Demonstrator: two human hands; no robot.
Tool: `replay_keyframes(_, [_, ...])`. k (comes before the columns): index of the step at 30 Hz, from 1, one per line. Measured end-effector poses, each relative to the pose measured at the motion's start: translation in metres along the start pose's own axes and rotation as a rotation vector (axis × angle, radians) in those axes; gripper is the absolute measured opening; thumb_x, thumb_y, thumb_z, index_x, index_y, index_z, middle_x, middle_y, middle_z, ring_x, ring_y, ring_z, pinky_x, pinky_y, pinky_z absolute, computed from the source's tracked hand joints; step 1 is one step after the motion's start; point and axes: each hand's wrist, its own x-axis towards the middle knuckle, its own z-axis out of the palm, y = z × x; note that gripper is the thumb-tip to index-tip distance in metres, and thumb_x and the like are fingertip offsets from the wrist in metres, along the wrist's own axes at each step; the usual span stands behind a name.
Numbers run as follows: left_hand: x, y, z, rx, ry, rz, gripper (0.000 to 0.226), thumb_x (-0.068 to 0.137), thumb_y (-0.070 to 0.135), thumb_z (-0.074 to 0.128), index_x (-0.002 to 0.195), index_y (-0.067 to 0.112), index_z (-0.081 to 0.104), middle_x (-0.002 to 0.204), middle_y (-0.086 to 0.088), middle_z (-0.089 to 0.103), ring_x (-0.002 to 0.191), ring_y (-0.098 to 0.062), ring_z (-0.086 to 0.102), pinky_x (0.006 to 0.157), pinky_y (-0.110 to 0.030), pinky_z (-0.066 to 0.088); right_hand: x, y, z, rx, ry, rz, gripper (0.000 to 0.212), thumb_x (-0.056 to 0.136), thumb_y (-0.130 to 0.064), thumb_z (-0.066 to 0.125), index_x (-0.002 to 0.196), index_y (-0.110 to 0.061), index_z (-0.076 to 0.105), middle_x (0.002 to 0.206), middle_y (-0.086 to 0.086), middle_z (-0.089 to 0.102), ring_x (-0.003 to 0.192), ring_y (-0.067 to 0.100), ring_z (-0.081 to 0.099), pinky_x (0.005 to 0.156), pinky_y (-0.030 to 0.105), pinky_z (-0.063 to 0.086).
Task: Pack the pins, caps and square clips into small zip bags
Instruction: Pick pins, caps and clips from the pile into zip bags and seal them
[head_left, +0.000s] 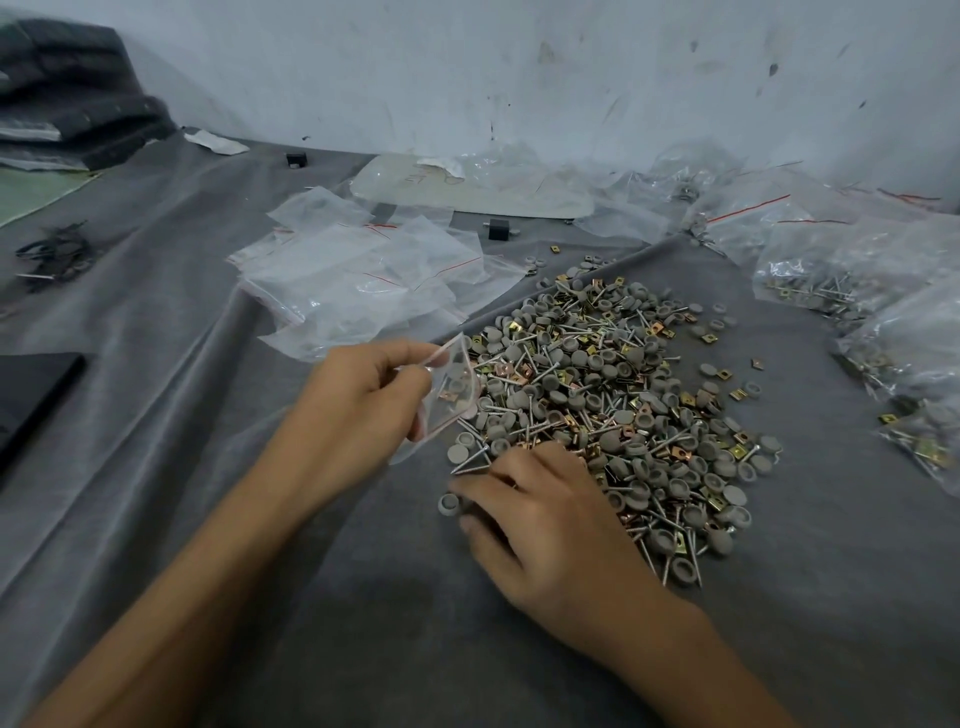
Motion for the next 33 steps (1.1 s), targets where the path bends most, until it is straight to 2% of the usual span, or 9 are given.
replay_keyframes(4, [0.000, 0.000, 0.000, 0.003, -0.010, -0.010, 0.031, 0.098, 0.009, 0.052, 0.101, 0.032, 0.072, 0.051, 0.001, 0.064, 0.049, -0.007, 0.052, 0.050, -0.020, 0.043, 0.000, 0.000, 0.003, -0.009, 0.000, 0.012, 0.028, 0.097, -0.042, 0.051, 0.108, -0.026, 0.071, 0.098, -0.007, 0.060, 0.095, 0.017, 0.050, 0.088, 0.039, 0.045])
replay_keyframes(6, [0.000, -0.001, 0.000, 0.020, -0.024, -0.003, 0.031, 0.098, 0.010, 0.052, 0.100, 0.034, 0.072, 0.053, 0.001, 0.065, 0.054, -0.015, 0.055, 0.056, -0.027, 0.046, 0.000, -0.002, 0.004, -0.011, 0.015, 0.023, 0.031, 0.095, -0.045, 0.052, 0.113, -0.027, 0.070, 0.100, -0.009, 0.060, 0.096, 0.017, 0.050, 0.087, 0.037, 0.045])
replay_keyframes(9, [-0.001, -0.001, 0.001, 0.017, -0.052, 0.018, 0.027, 0.094, 0.018, 0.053, 0.099, 0.037, 0.072, 0.055, -0.001, 0.066, 0.056, -0.019, 0.056, 0.058, -0.035, 0.048, -0.001, -0.004, 0.006, -0.023, 0.006, 0.002, 0.032, 0.097, -0.046, 0.050, 0.116, -0.029, 0.069, 0.101, -0.009, 0.059, 0.096, 0.017, 0.051, 0.086, 0.035, 0.043])
replay_keyframes(12, [-0.002, -0.001, 0.003, -0.014, -0.082, 0.019, 0.028, 0.084, 0.028, 0.049, 0.096, 0.038, 0.073, 0.056, -0.003, 0.067, 0.055, -0.016, 0.055, 0.058, -0.030, 0.045, -0.001, -0.003, 0.006, -0.015, 0.026, -0.023, 0.024, 0.097, -0.043, 0.053, 0.101, -0.027, 0.070, 0.096, -0.009, 0.058, 0.093, 0.016, 0.050, 0.085, 0.035, 0.042])
replay_keyframes(17, [-0.005, -0.003, 0.007, 0.032, -0.114, 0.054, 0.028, 0.084, 0.031, 0.048, 0.095, 0.041, 0.072, 0.057, -0.002, 0.068, 0.050, -0.008, 0.053, 0.051, -0.025, 0.043, 0.001, 0.000, -0.003, 0.060, 0.111, 0.033, 0.014, 0.086, -0.037, 0.064, 0.082, -0.024, 0.063, 0.083, -0.011, 0.055, 0.084, 0.013, 0.050, 0.082, 0.036, 0.043])
replay_keyframes(20, [-0.006, -0.003, 0.009, 0.105, -0.122, 0.078, 0.030, 0.084, 0.033, 0.046, 0.098, 0.044, 0.071, 0.057, 0.004, 0.068, 0.045, -0.002, 0.050, 0.046, -0.016, 0.040, 0.003, 0.009, -0.016, 0.110, 0.231, 0.083, 0.011, 0.084, -0.034, 0.065, 0.081, -0.024, 0.064, 0.080, -0.014, 0.056, 0.079, 0.008, 0.051, 0.080, 0.034, 0.043])
replay_keyframes(26, [-0.009, -0.002, 0.014, 0.144, -0.189, 0.115, 0.037, 0.088, 0.034, 0.046, 0.112, 0.043, 0.072, 0.057, 0.008, 0.068, 0.047, -0.001, 0.053, 0.050, -0.015, 0.041, 0.005, 0.020, -0.031, 0.342, 0.429, 0.248, 0.008, 0.092, -0.034, 0.061, 0.089, -0.027, 0.063, 0.075, -0.017, 0.063, 0.076, 0.006, 0.063, 0.066, 0.025, 0.051])
replay_keyframes(29, [-0.008, -0.003, 0.011, 0.120, -0.155, 0.095, 0.034, 0.087, 0.034, 0.046, 0.106, 0.043, 0.072, 0.058, 0.007, 0.069, 0.046, -0.001, 0.052, 0.048, -0.016, 0.042, 0.006, 0.027, -0.032, 0.275, 0.413, 0.267, 0.005, 0.090, -0.033, 0.063, 0.089, -0.028, 0.064, 0.078, -0.018, 0.062, 0.078, 0.006, 0.061, 0.068, 0.032, 0.053])
replay_keyframes(33, [-0.004, -0.004, 0.009, 0.101, -0.099, 0.047, 0.030, 0.082, 0.035, 0.045, 0.097, 0.043, 0.070, 0.057, 0.002, 0.069, 0.048, -0.006, 0.053, 0.051, -0.023, 0.044, 0.004, 0.042, -0.029, 0.089, 0.267, 0.244, 0.003, 0.089, -0.027, 0.068, 0.092, -0.027, 0.069, 0.089, -0.019, 0.060, 0.090, 0.008, 0.050, 0.079, 0.035, 0.048])
